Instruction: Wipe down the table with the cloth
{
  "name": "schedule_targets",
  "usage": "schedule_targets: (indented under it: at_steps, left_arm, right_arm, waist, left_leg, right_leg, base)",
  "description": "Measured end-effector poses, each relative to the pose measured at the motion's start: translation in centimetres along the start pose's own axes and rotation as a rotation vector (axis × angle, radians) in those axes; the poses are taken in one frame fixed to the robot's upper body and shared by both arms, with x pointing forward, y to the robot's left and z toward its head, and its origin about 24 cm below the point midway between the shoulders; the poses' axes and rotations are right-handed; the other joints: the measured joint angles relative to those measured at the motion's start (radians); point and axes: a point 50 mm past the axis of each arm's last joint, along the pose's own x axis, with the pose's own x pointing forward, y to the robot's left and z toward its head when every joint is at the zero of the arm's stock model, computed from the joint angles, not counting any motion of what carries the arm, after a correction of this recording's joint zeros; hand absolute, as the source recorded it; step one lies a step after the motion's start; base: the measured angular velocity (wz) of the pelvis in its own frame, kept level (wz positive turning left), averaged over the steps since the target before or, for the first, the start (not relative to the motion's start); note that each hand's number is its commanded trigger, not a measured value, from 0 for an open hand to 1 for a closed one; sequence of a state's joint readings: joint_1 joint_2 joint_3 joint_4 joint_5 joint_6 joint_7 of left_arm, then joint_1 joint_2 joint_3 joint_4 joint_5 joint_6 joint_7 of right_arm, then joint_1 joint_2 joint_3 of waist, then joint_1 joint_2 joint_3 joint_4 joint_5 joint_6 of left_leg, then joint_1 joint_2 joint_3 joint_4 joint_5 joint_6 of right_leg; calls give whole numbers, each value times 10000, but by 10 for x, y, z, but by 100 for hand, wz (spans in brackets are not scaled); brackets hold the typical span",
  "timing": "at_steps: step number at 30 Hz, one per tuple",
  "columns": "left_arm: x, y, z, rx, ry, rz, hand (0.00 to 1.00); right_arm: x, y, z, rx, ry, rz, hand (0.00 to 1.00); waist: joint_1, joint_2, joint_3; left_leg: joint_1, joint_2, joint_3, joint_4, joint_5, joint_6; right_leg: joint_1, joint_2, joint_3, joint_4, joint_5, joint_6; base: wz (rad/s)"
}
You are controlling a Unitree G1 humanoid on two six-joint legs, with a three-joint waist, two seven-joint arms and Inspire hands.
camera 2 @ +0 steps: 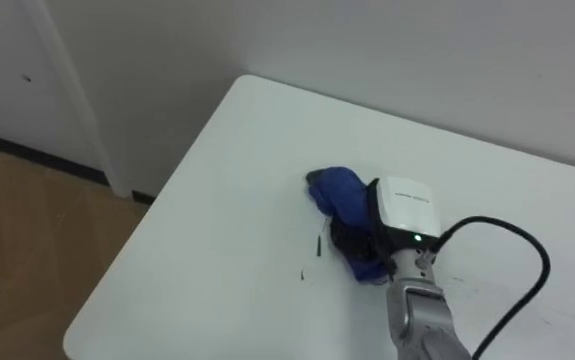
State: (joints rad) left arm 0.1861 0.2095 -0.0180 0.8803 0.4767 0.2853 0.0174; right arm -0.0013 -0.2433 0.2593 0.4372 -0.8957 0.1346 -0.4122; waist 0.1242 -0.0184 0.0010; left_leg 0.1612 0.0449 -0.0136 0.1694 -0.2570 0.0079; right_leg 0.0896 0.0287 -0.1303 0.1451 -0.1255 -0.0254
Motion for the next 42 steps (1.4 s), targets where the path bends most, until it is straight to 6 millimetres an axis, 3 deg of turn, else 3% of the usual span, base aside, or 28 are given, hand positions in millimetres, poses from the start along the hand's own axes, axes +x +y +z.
schedule_targets:
  at_steps: [1,3,5,8,10,13,15,18,21,23,24,26,28,30,33,36,37,38,41,42]
  left_arm:
    - [0,0,-4,94,95,16,0]
    - [1,2,-9,131,292,104,0]
    - [0,7,-19,49,553,279,0]
    - [0,13,-27,-116,810,388,0]
    - [0,16,-27,-253,811,477,0]
    - [1,16,-24,-145,699,454,0]
    - [1,13,-19,-124,590,345,0]
    - [1,6,-11,133,375,157,0]
    - [2,0,-3,410,286,-19,0]
    - [2,-4,11,520,59,-105,0]
    - [2,-4,16,495,-47,-110,0]
    - [1,-7,41,649,-678,-170,0]
    - [-1,-11,57,515,-1171,-230,0]
    - [-4,-12,63,164,-1531,-252,0]
    - [-6,-13,50,-260,-1373,-253,0]
    - [-2,-10,30,-32,-727,5,0]
    - [-1,-6,21,268,-383,227,0]
    - [0,0,9,433,6,515,0]
    - [0,10,-14,718,665,852,0]
    - [0,11,-15,731,706,865,0]
  right_arm:
    - [-4,4,-9,93,227,-182,100]
    - [-14,9,-34,452,1126,-373,100]
    - [-30,11,-73,909,2873,-691,100]
    - [-48,10,-119,1193,5072,-951,100]
    - [-58,8,-139,1290,6062,-976,100]
    - [-66,9,-152,1744,6913,-968,100]
    - [-62,11,-148,1952,6967,-940,100]
    - [-49,13,-131,2176,6797,-915,100]
    - [-30,13,-88,2008,5198,-286,100]
    - [-15,14,-23,1883,2681,548,100]
    - [-14,14,-5,1845,1968,745,100]
    - [-13,15,60,1762,-546,1365,100]
    - [-13,16,88,1772,-1709,1704,100]
    - [-10,14,93,1792,-2042,1715,100]
    - [-13,18,79,1872,-2049,1550,100]
    - [-21,23,50,2321,-1330,802,100]
    - [-27,22,26,2321,-557,314,100]
    - [-37,22,-1,2298,345,-74,100]
    - [-47,20,-54,2102,2327,-826,100]
    - [-49,19,-62,2014,2674,-911,100]
  waist:
    - [-115,-13,-53]
    - [-183,-3,-81]
    - [-332,-37,-140]
    - [-499,-67,-156]
    - [-579,-100,-180]
    - [-709,-131,-164]
    - [-698,-133,-163]
    - [-562,-129,-153]
    - [-194,-127,-116]
    - [169,-132,-100]
    - [213,-141,-94]
    - [271,-107,18]
    - [398,-10,81]
    - [469,15,92]
    - [359,24,76]
    - [-68,-27,50]
    - [-220,-26,39]
    - [-264,-61,-25]
    - [-406,-96,-74]
    - [-405,-93,-85]
  left_leg:
    - [27,-41,57,1,18,6]
    - [181,-106,109,-5,23,10]
    - [266,-190,233,-1,33,27]
    - [409,-206,393,5,61,75]
    - [431,-241,378,33,56,82]
    - [430,-228,361,-23,24,186]
    - [432,-199,432,12,2,216]
    - [440,-151,653,16,37,137]
    - [399,1,918,-27,36,33]
    - [322,86,803,-45,16,-19]
    - [274,96,700,-42,20,-30]
    - [170,113,476,-84,71,-110]
    - [92,106,296,-87,75,-116]
    - [-58,52,2,-38,93,-99]
    - [-125,40,-36,-3,120,-90]
    - [-168,-47,-42,34,121,-90]
    - [-150,-75,72,32,135,-67]
    - [-147,-92,203,39,141,-58]
    - [-150,-161,370,182,142,-54]
    - [-154,-174,380,200,141,-53]
  right_leg:
    - [87,-68,-98,-20,-35,58]
    - [292,-138,-81,-112,-81,132]
    - [492,-283,-99,-107,-162,260]
    - [702,-390,-90,-98,-177,290]
    - [758,-444,-85,-53,-216,353]
    - [763,-430,-75,75,-230,380]
    - [741,-381,1,87,-218,361]
    - [623,-257,233,137,-154,257]
    - [272,-61,450,247,-51,90]
    - [44,114,461,241,56,-58]
    - [0,142,442,234,69,-80]
    - [-41,169,312,219,33,-147]
    - [-35,148,162,191,-17,-153]
    - [-30,80,-51,108,-70,-118]
    - [26,37,-193,29,-98,-73]
    - [254,-91,-506,-206,-146,8]
    - [337,-138,-497,-288,-152,18]
    - [386,-194,-491,-259,-180,64]
    - [520,-298,-551,-248,-195,90]
    - [547,-314,-544,-244,-194,91]
  base:
    - [34]
    - [33]
    - [34]
    - [19]
    - [9]
    - [-2]
    - [-15]
    - [-27]
    - [-65]
    - [-63]
    - [-13]
    - [25]
    - [34]
    - [46]
    - [25]
    - [48]
    - [55]
    - [48]
    - [12]
    - [-4]
